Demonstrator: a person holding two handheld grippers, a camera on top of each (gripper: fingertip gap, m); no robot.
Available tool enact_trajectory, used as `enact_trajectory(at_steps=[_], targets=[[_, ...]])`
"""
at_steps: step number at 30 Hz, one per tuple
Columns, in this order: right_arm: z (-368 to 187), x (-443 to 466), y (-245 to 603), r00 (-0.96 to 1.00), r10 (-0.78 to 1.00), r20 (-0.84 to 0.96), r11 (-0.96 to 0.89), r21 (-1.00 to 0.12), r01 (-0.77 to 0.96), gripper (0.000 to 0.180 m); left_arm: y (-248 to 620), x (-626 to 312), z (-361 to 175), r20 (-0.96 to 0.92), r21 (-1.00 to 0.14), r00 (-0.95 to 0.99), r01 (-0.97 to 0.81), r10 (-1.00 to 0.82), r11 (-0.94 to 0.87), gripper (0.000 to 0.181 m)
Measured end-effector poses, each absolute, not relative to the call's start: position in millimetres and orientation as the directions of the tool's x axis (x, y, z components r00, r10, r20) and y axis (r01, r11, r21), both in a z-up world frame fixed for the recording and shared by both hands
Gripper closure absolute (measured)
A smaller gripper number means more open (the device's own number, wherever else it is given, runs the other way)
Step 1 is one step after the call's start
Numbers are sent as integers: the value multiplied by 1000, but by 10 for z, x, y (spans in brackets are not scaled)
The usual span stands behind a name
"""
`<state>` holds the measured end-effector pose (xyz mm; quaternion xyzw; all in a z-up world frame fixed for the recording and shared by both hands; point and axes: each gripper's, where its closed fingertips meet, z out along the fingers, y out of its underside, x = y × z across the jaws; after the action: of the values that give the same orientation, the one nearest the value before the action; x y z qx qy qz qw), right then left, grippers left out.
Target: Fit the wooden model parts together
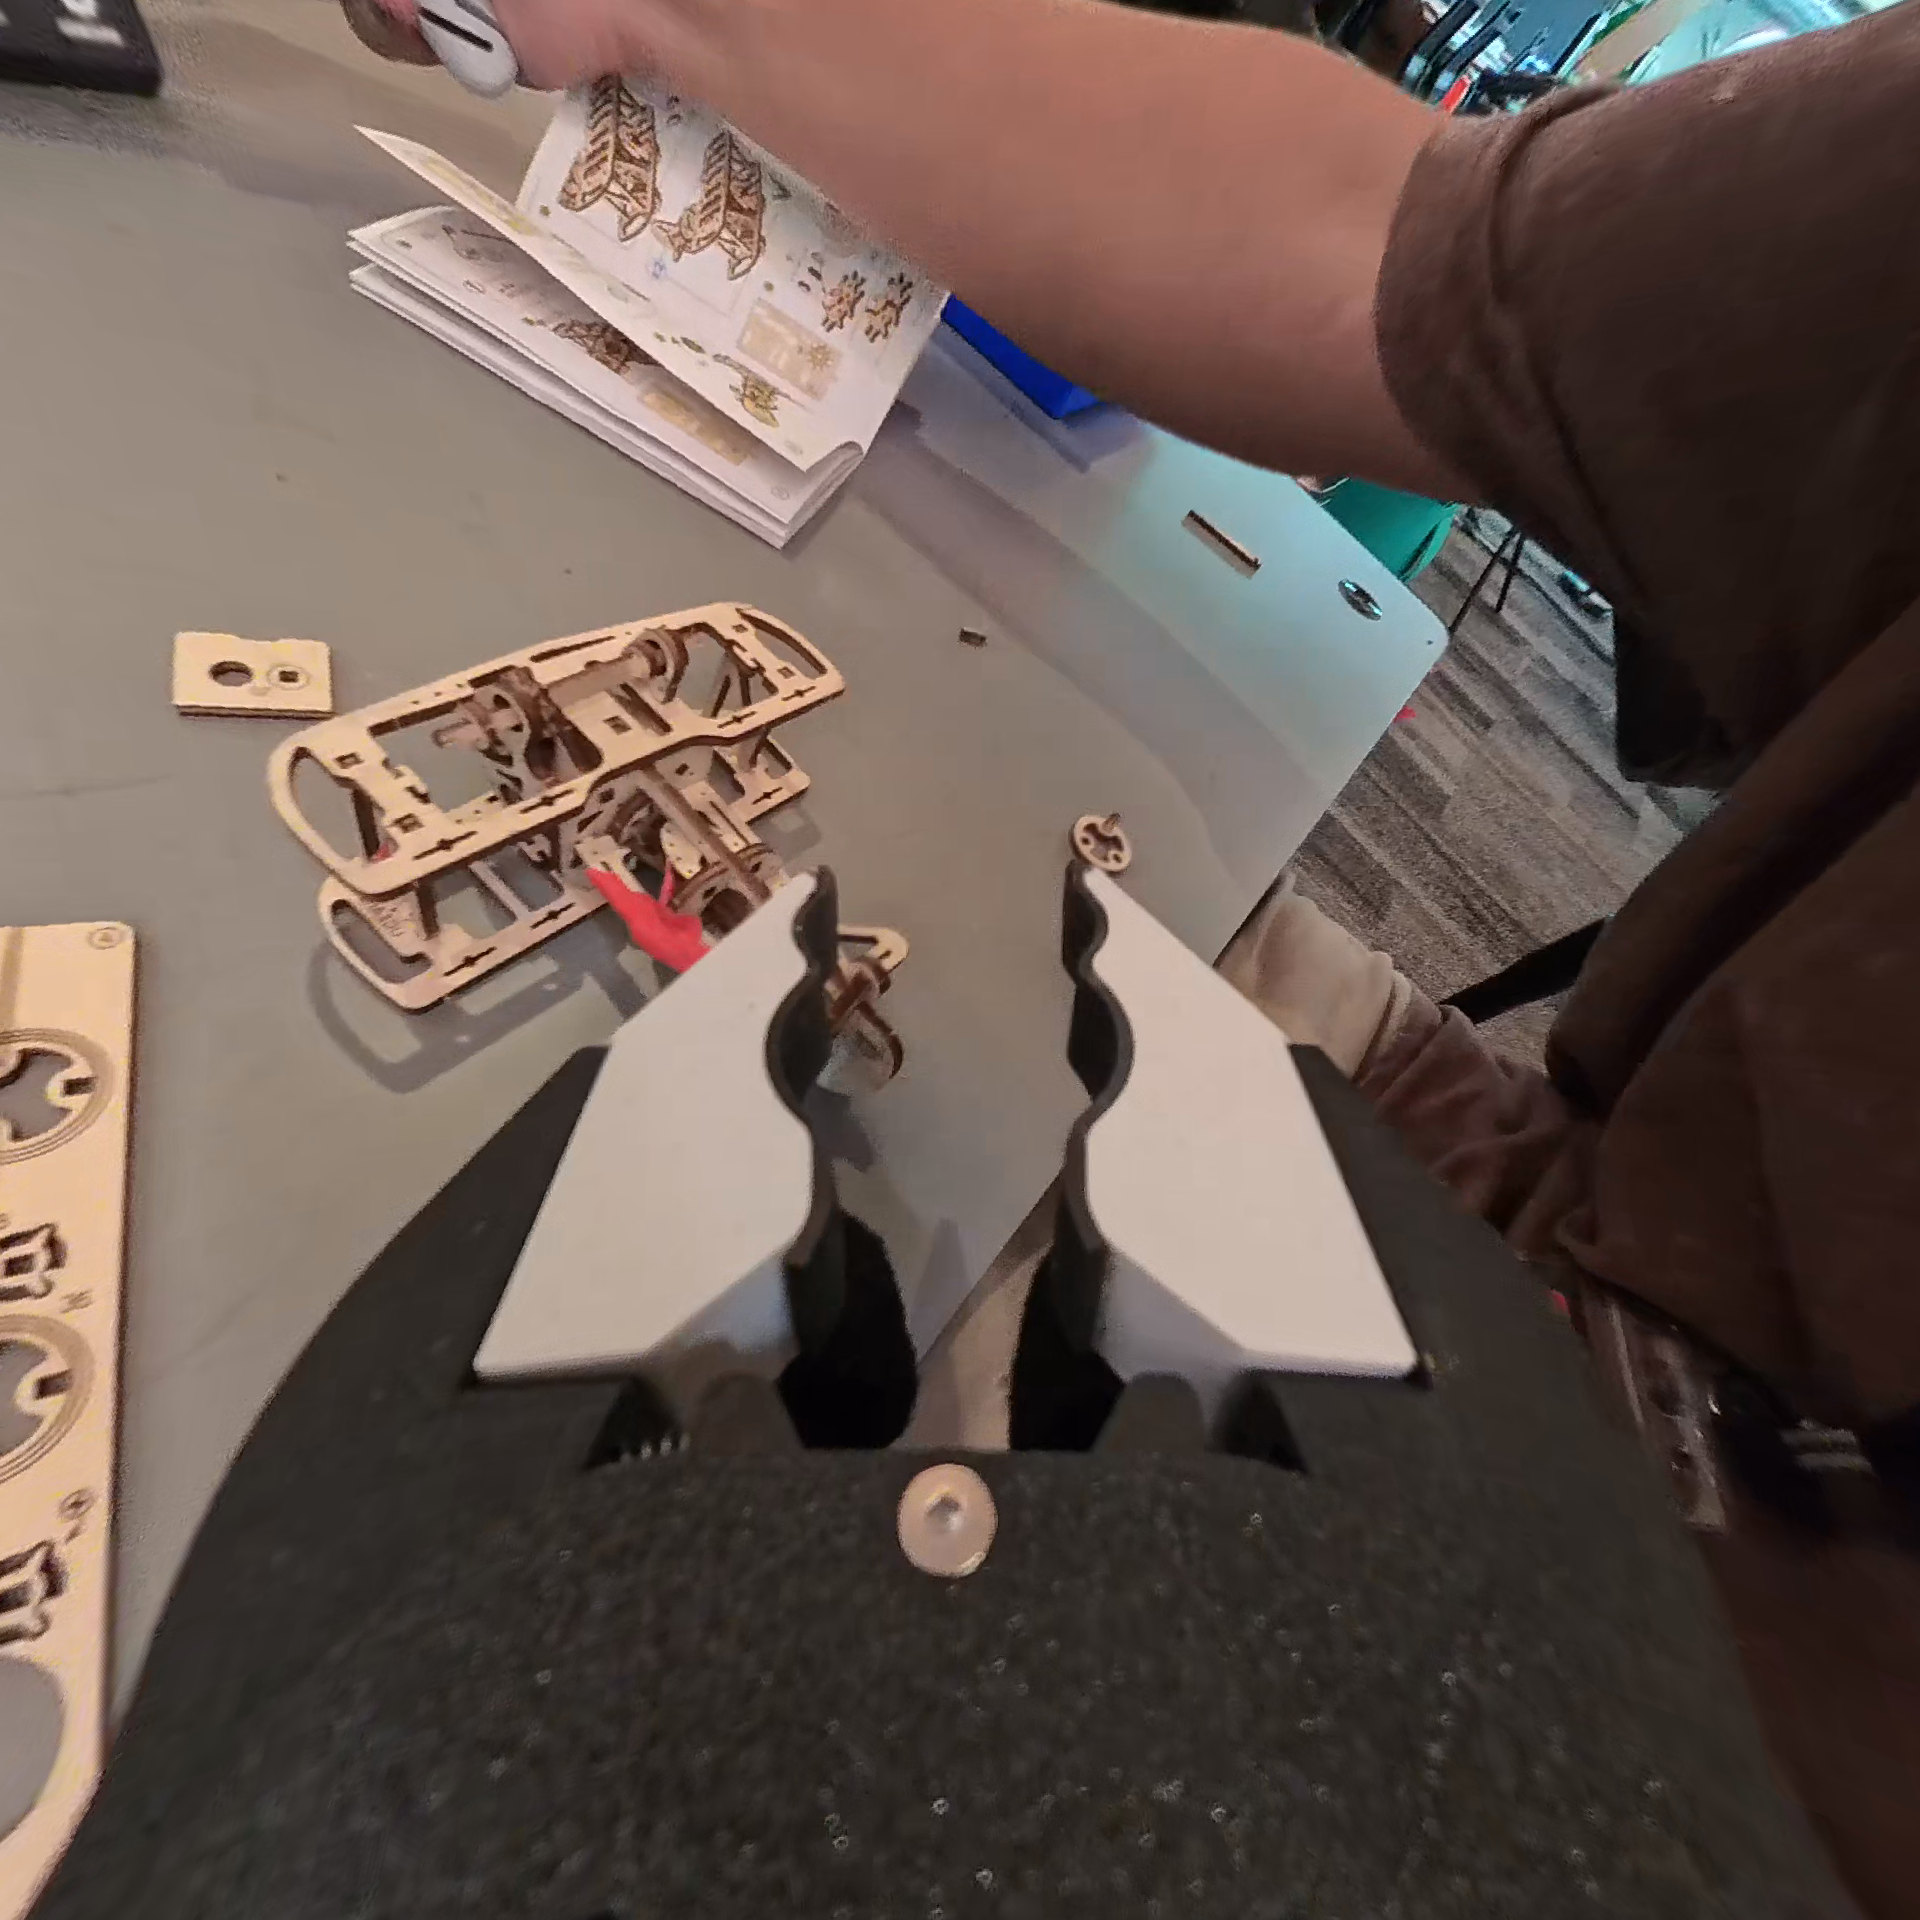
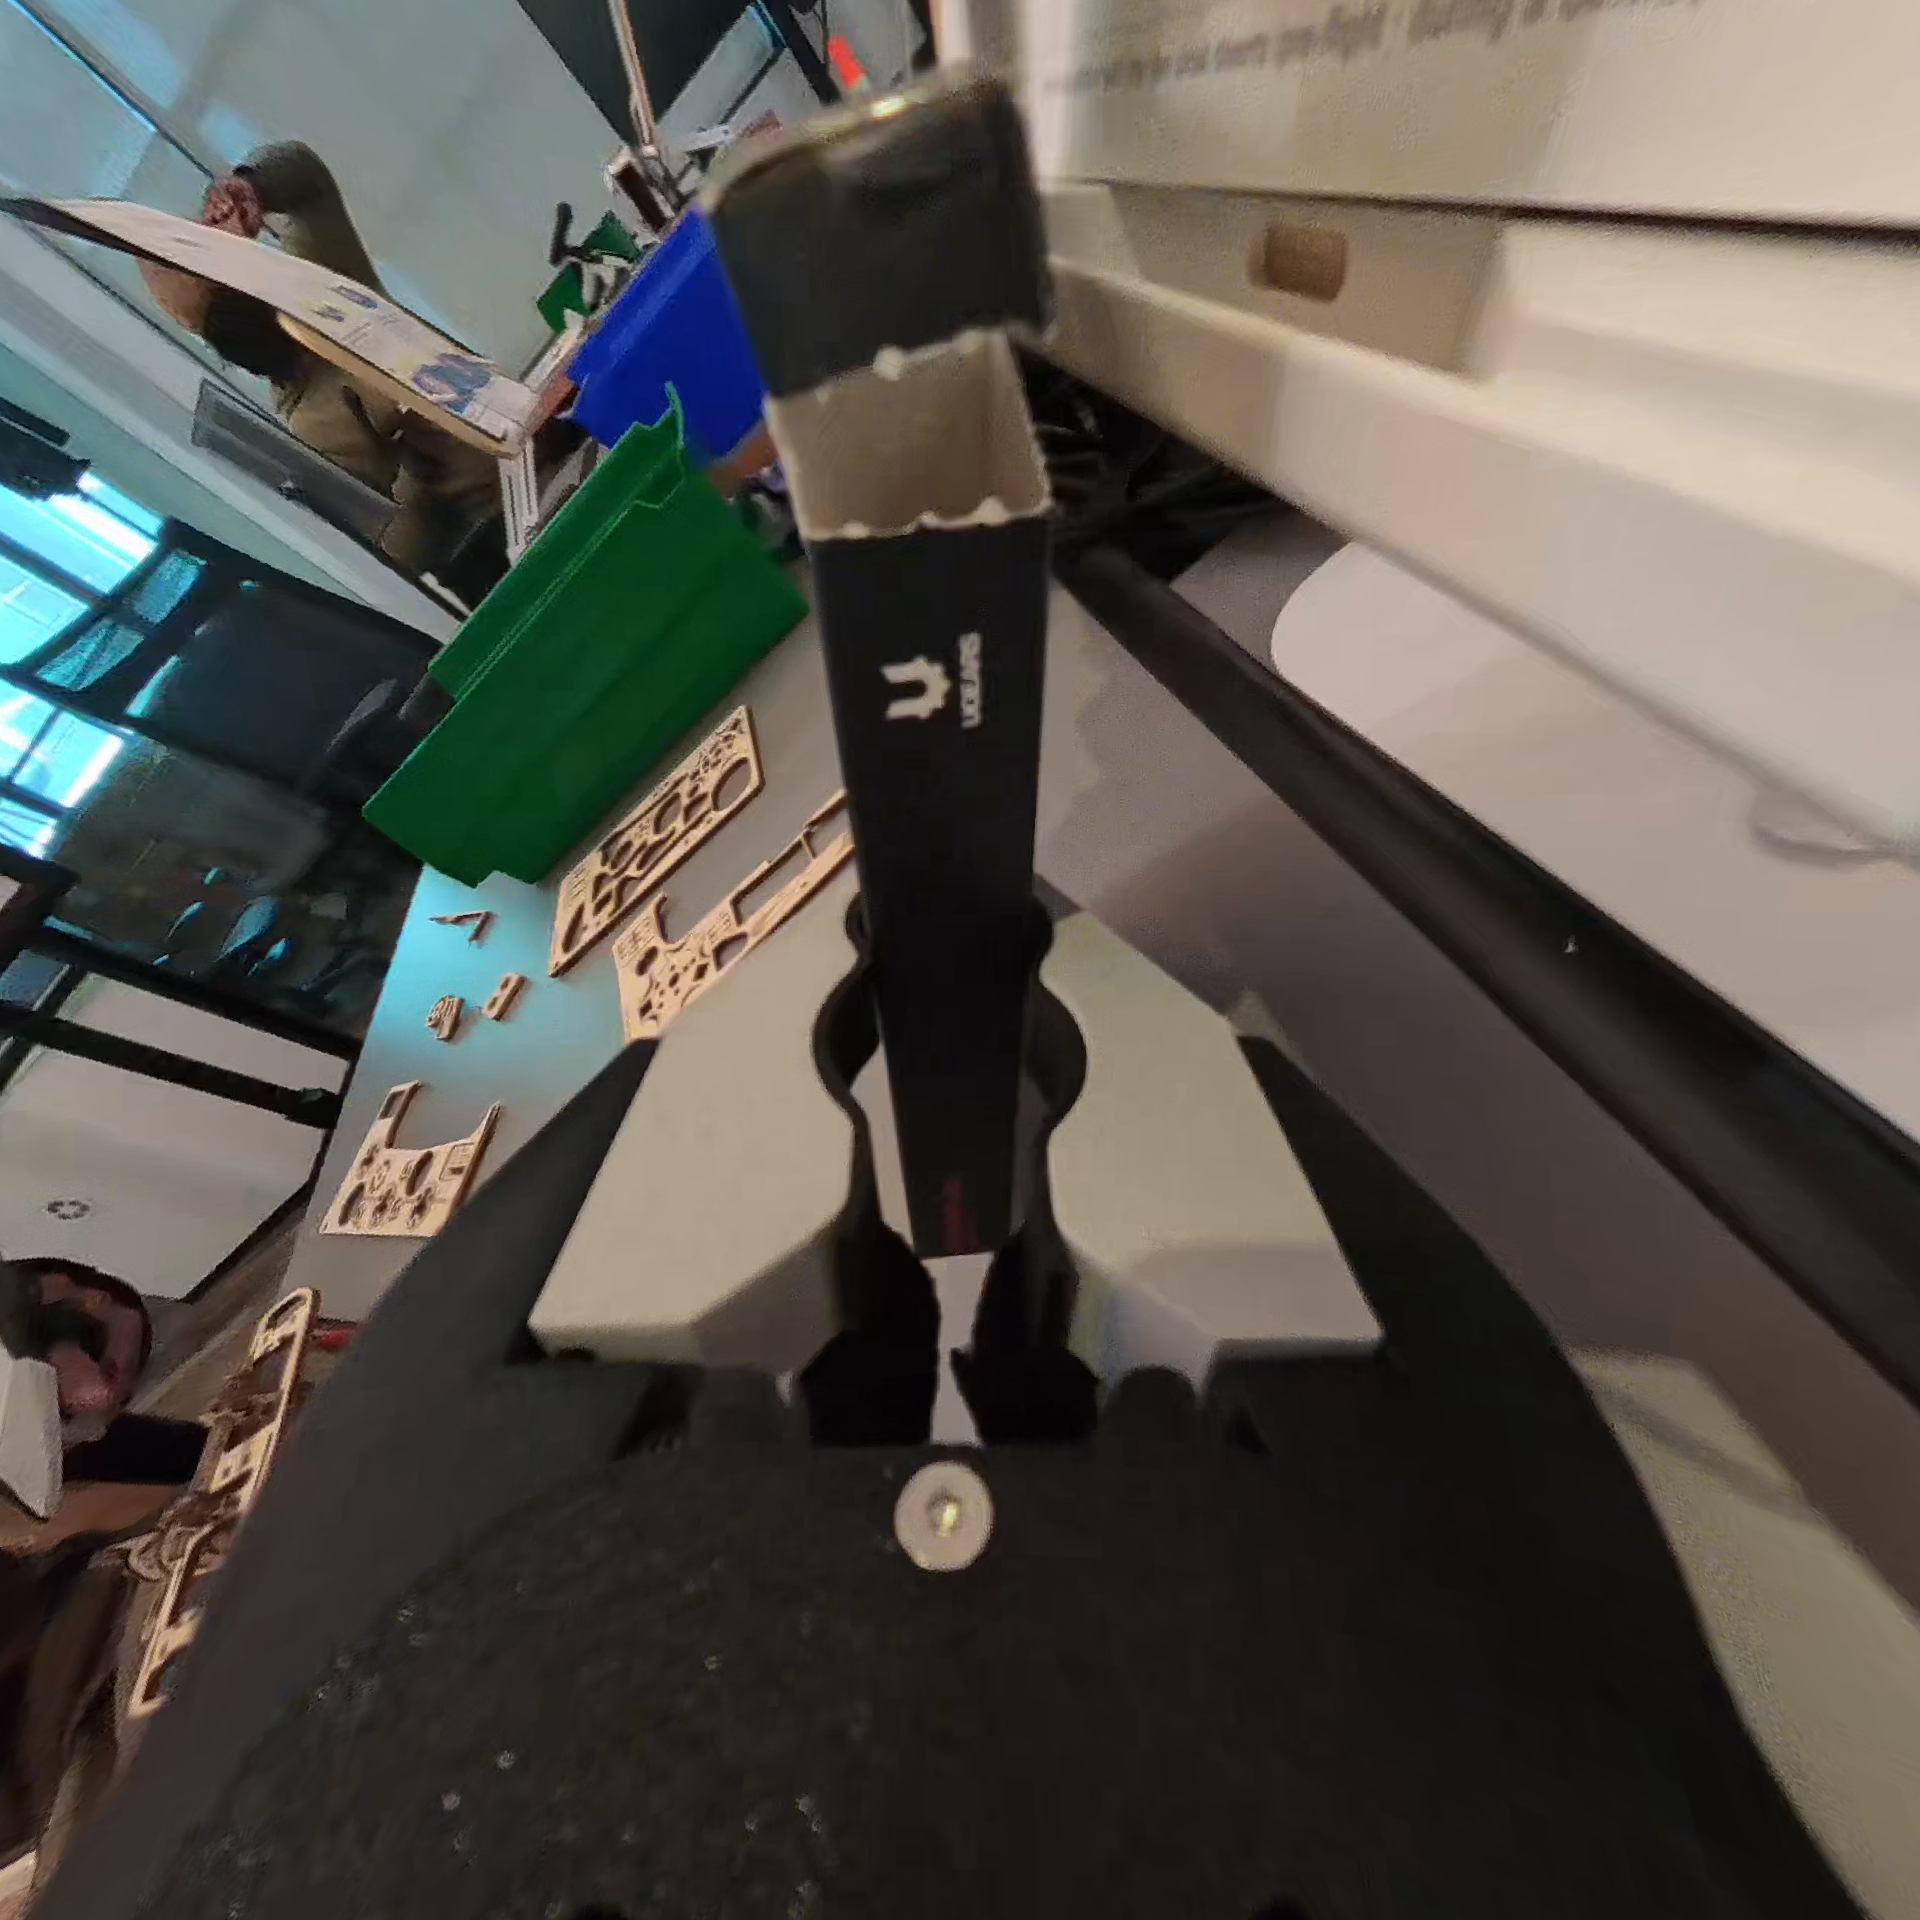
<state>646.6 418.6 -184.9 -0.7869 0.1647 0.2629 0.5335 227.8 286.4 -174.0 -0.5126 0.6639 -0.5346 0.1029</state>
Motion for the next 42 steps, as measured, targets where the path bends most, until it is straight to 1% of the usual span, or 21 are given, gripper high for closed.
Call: enact_trajectory(at_steps=[1, 3, 6, 9, 11, 13, 15, 16, 17, 19, 20, 21, 22, 25, 26, 27, 29, 34, 38, 40, 42], targets=[[-1824, 6459, 4169, 820, 37, -570, -375, -769, -518, 162, 2842, 2287, -1748, 419, -812, -457, -576, -784, -98, 139], [-1640, 6374, 4103, 845, 128, -519, -349, -821, -452, 162, 2813, 2302, -1770, 417, -808, -464, -582, -781, -86, 140], [-1101, 6363, 3844, 870, 215, -443, -252, -886, -388, 162, 2819, 2295, -1755, 396, -820, -474, -569, -786, -70, 140], [-698, 6461, 3505, 916, 206, -343, -218, -929, -299, 162, 2965, 2360, -1612, 399, -831, -454, -547, -797, -105, 141], [-582, 6470, 3369, 913, 210, -350, -233, -925, -301, 161, 3190, 2547, -1454, 374, -832, -427, -546, -823, -94, 141], [-567, 6466, 3325, 914, 197, -356, -243, -920, -306, 161, 3498, 2916, -1255, 300, -841, -397, -540, -868, -43, 142], [-621, 6415, 3332, 922, 197, -333, -254, -926, -280, 161, 3781, 3473, -1067, 191, -864, -392, -503, -900, 36, 143], [-655, 6393, 3348, 925, 195, -326, -255, -927, -273, 161, 3888, 3790, -1080, 119, -860, -408, -498, -905, 111, 144], [-685, 6370, 3365, 926, 192, -325, -254, -928, -273, 161, 3982, 4105, -1213, 31, -825, -442, -517, -896, 227, 143], [-739, 6313, 3386, 920, 199, -338, -255, -924, -284, 161, 4226, 4748, -1628, -166, -705, -501, -542, -850, 457, 144], [-765, 6291, 3388, 918, 201, -341, -255, -923, -287, 161, 4324, 5044, -1826, -237, -656, -530, -531, -814, 537, 144], [-799, 6274, 3383, 917, 202, -343, -260, -922, -287, 161, 4400, 5289, -2037, -264, -601, -558, -543, -787, 587, 145], [-840, 6266, 3368, 918, 199, -343, -271, -919, -285, 161, 4446, 5498, -2220, -246, -567, -575, -568, -780, 597, 144], [-951, 6303, 3292, 925, 178, -335, -299, -914, -273, 161, 4523, 5980, -2540, -143, -564, -574, -623, -806, 543, 144], [-973, 6327, 3263, 926, 174, -336, -301, -913, -275, 161, 4522, 6062, -2601, -112, -564, -583, -630, -805, 534, 142], [-995, 6355, 3236, 925, 169, -340, -304, -911, -279, 161, 4503, 6147, -2581, -94, -595, -587, -615, -804, 518, 143], [-1044, 6410, 3196, 924, 161, -347, -315, -905, -285, 161, 4519, 6216, -2588, -107, -591, -609, -597, -786, 543, 143], [-1126, 6557, 3262, 932, 112, -346, -328, -898, -294, 161, 4441, 6238, -2600, -125, -597, -676, -534, -726, 599, 151], [-1050, 6584, 3389, 934, 105, -341, -282, -911, -301, 161, 4414, 6235, -2606, -160, -591, -706, -491, -690, 640, 162], [-1052, 6593, 3445, 936, 104, -337, -273, -915, -299, 161, 4435, 6256, -2615, -181, -584, -702, -487, -689, 650, 174], [-1094, 6604, 3516, 939, 101, -330, -270, -917, -293, 161, 4455, 6258, -2621, -201, -579, -701, -478, -684, 660, 179]])
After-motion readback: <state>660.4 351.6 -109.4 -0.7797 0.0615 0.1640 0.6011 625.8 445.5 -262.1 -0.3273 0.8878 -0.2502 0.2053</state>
